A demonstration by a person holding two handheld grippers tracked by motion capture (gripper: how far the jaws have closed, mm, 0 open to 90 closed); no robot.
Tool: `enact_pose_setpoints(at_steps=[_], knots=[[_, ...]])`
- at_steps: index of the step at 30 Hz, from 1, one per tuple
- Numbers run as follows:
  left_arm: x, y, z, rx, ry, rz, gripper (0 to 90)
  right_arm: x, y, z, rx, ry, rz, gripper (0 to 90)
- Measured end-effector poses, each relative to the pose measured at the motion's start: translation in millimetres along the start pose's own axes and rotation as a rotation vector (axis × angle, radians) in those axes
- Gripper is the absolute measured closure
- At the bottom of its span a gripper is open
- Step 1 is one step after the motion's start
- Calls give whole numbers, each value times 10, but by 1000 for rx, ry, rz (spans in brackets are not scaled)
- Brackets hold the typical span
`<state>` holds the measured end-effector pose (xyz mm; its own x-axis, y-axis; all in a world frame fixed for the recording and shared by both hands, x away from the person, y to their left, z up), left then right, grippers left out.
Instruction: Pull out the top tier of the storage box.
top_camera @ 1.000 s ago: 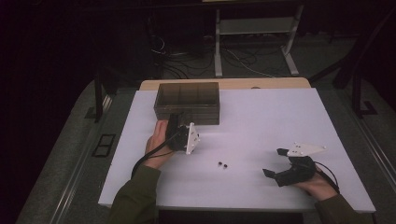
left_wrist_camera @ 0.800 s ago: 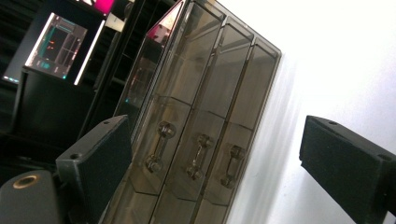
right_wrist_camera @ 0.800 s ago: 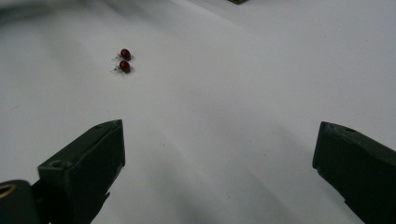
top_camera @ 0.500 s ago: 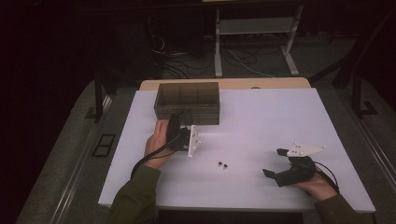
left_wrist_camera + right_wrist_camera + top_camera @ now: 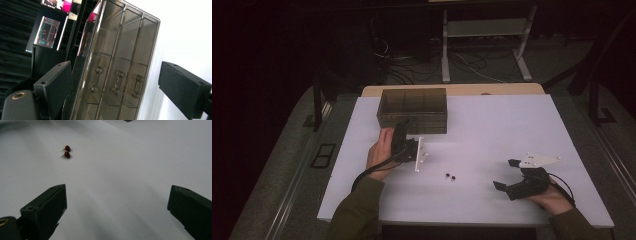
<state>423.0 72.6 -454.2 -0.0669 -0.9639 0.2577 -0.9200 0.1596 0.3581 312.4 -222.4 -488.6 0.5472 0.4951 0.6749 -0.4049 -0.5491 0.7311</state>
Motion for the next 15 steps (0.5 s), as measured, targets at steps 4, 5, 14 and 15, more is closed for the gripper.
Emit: enact_pose_setpoints(at_steps=[4, 5, 14, 15], knots=[[5, -5, -20, 25, -8, 8, 128, 0, 1, -1, 1, 2, 0, 19], [4, -13, -28, 31, -13, 7, 130, 0, 1, -1, 1, 0, 0, 19], [20, -61, -94, 58, -52, -1, 134, 3, 4, 6, -2, 1, 3, 19], [26, -66, -102, 60, -57, 0, 134, 3, 5, 7, -2, 1, 3, 19]])
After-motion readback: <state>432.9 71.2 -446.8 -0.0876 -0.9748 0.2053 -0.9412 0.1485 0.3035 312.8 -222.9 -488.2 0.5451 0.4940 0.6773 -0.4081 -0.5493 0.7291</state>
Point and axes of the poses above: each handheld gripper's, and its own axes: y roughly backward along the jaws, x roughly out of its top, z roughly to its right, the point moved 8 cm from there along -y, roughly forward along the jaws, and after that the axes turned 12 degrees about -z, right-handed, at the moved point
